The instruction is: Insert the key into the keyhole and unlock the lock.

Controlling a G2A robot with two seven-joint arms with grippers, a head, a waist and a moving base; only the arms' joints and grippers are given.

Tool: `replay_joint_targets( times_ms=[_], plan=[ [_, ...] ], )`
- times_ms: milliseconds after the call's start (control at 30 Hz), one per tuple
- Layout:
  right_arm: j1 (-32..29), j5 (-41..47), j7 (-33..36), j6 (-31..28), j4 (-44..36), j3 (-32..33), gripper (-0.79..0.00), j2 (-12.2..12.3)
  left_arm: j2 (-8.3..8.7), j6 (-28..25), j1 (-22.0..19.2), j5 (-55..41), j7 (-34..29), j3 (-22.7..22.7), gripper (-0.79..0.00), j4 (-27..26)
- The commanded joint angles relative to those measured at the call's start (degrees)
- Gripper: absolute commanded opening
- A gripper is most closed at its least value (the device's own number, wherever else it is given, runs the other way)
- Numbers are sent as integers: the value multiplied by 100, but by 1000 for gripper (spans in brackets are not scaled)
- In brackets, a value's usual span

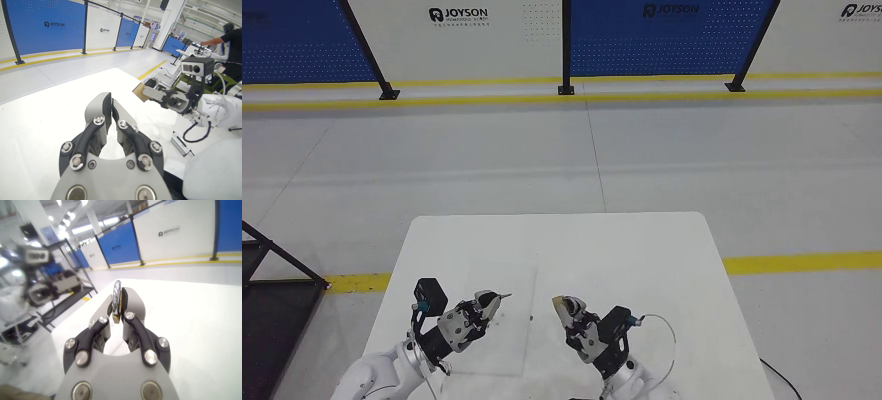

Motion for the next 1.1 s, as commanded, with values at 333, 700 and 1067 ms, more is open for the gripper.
replay_joint_targets(
  times_ms=[333, 700, 1067],
  plan=[
    [-9, 425, 39, -898, -17, 214, -785, 75, 0, 0, 0, 0, 0, 0, -785, 0],
    [32, 415, 285, -1025, 45, 143, -785, 80, -16, 85, -11, -307, -45, 179, -785, 85],
    [540, 1531, -1199, -2299, 961, -634, -785, -174, -51, -1414, -283, -2355, 503, 878, -785, 919]
  ],
)
